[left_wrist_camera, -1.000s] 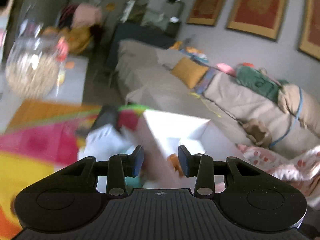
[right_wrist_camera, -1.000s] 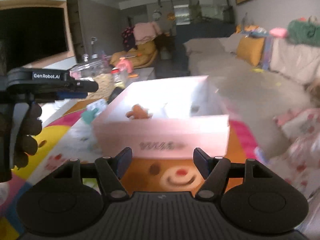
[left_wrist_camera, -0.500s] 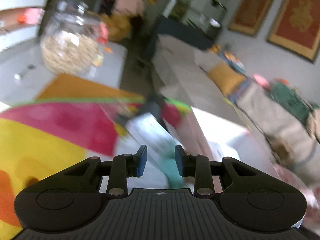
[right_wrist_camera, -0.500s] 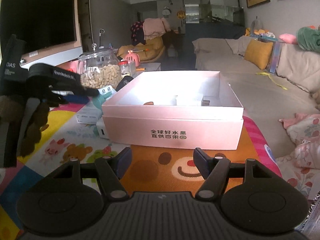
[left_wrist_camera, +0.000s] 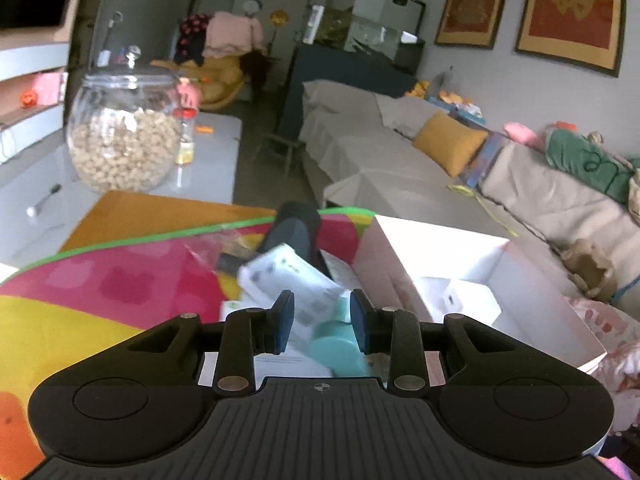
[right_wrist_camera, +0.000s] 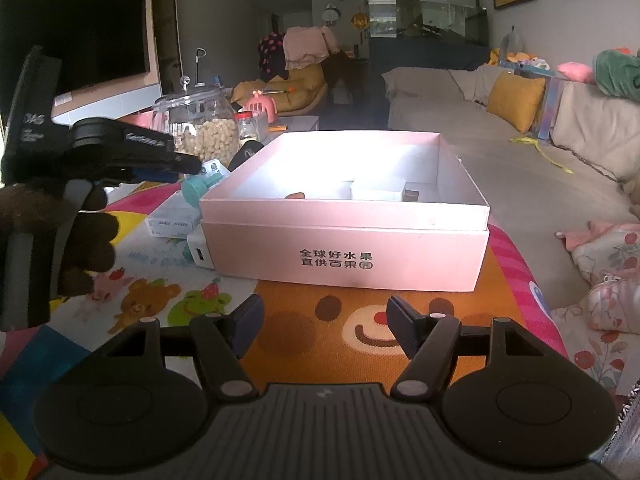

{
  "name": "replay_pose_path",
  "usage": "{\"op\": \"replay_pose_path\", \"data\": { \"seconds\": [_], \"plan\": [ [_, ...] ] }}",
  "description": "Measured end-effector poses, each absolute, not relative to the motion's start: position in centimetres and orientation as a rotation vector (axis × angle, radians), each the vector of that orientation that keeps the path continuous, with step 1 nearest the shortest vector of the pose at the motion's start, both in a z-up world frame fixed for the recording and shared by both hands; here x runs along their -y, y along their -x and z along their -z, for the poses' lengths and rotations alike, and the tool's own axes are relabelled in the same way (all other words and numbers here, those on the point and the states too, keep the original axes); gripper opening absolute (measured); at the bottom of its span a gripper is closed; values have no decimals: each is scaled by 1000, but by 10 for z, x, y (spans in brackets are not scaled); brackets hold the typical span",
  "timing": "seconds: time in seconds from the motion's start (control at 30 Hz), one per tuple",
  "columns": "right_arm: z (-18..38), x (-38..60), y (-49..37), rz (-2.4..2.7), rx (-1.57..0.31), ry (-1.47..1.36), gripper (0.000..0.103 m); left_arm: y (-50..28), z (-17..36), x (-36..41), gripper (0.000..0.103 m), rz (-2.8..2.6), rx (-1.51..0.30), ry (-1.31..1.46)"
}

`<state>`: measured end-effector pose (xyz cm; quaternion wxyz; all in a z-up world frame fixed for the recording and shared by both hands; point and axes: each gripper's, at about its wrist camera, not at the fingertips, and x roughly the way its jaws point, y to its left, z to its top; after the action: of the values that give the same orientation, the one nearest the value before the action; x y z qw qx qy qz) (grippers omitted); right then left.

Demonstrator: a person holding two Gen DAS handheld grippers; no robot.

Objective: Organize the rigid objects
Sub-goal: 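Grasp the teal handheld fan with the left gripper, then grasp the small white cube charger with the right gripper while the left holds the fan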

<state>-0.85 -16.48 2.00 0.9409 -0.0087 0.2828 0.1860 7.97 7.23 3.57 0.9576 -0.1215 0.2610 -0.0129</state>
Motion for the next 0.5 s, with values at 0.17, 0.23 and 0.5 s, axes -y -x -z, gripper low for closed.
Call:
{"op": "replay_pose_path", "data": {
  "seconds": [0.17,0.23,0.5],
  "plan": [
    [-21,164,9,-377,-575,20,68,-81,-24,-60,36,37,-537,189],
    [-21,164,8,-378,-576,20,68,-78,-23,-56,36,31,-526,154],
    [-21,165,11,-380,-560,25,68,-55,-22,-54,34,60,-509,95]
  ]
}}
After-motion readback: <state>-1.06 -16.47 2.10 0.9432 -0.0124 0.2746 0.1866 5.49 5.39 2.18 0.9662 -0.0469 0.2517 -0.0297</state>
